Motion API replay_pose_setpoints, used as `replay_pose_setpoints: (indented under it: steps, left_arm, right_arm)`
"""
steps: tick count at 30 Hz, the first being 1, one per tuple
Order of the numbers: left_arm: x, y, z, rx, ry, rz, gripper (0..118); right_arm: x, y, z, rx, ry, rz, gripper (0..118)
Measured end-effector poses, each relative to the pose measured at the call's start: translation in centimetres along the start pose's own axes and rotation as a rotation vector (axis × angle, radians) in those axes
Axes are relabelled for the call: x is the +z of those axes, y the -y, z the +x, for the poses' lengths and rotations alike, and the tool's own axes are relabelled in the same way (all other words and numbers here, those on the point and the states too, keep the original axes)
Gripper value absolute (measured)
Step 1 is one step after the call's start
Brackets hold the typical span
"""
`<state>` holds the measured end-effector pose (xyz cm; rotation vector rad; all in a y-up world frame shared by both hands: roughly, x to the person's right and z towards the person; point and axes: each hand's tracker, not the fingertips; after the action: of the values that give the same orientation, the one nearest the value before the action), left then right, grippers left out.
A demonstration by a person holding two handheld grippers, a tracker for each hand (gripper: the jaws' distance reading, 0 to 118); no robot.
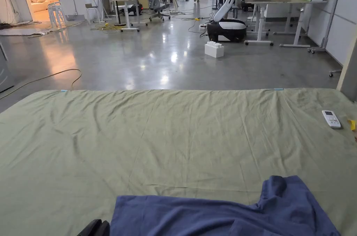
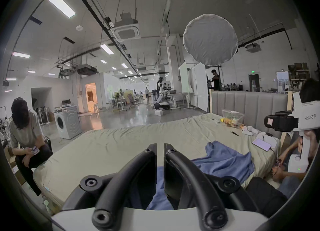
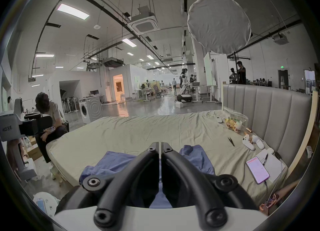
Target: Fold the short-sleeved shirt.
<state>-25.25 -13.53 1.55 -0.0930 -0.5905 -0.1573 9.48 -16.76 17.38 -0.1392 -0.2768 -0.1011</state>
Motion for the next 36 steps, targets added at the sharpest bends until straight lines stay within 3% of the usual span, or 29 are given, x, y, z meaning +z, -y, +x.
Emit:
replay_pose_setpoints:
  steps: [7,13,16,20,21,23,24,25,26,27,34,35,36]
  left_arm:
    - [-0.5,0.5,-1.0,0.105,-0.003,-0.033,3]
    - [-2.1,0.8,-2.6,0.111,-0.001,-0.077,3]
    - [-5.5,1.5,-4.5,0.149,0.007,-0.144,3]
    - [-15.0,6.1,-8.5,0.334,0.035,-0.336,3]
    - [-17.4,7.3,-9.1,0.345,0.051,-0.4,10]
    - [-22.1,9.2,-10.2,0.34,0.017,-0.451,37]
    - [-24.9,10.2,-10.9,0.372,0.036,-0.512,45]
    - [-26.9,11.2,-11.2,0.391,0.028,-0.538,45]
    - [-29.3,12.1,-11.7,0.382,0.02,-0.575,68]
    - [-31.4,12.8,-12.0,0.373,0.009,-0.619,83]
    - [-40.3,18.1,-13.4,0.37,-0.014,-0.77,79]
    - [-41.1,18.8,-13.3,0.378,-0.015,-0.816,74]
    - [-41.4,19.3,-13.3,0.382,-0.007,-0.847,55]
  right_arm:
    - [0.1,-0.8,-0.1,0.029,0.016,0.011,0]
    - [-0.8,-0.5,0.0,0.019,0.002,-0.019,0]
    - [-1.6,0.2,0.4,-0.002,-0.009,-0.055,0]
    - [-2.8,1.4,1.2,-0.07,-0.033,-0.119,0]
    - [-3.0,1.7,1.4,-0.088,-0.039,-0.135,0]
    - [-3.5,2.3,2.1,-0.114,-0.032,-0.163,0]
    - [-3.8,2.5,2.2,-0.132,-0.03,-0.176,0]
    - [-4.0,2.7,2.5,-0.147,-0.027,-0.195,0]
    - [-4.3,3.0,2.8,-0.15,-0.015,-0.207,0]
    - [-4.7,3.3,3.1,-0.151,0.005,-0.224,0]
    - [-5.6,5.5,5.2,-0.141,0.075,-0.314,0]
    - [-5.8,5.8,5.4,-0.14,0.078,-0.323,0]
    - [-6.1,6.0,5.6,-0.139,0.082,-0.335,0]
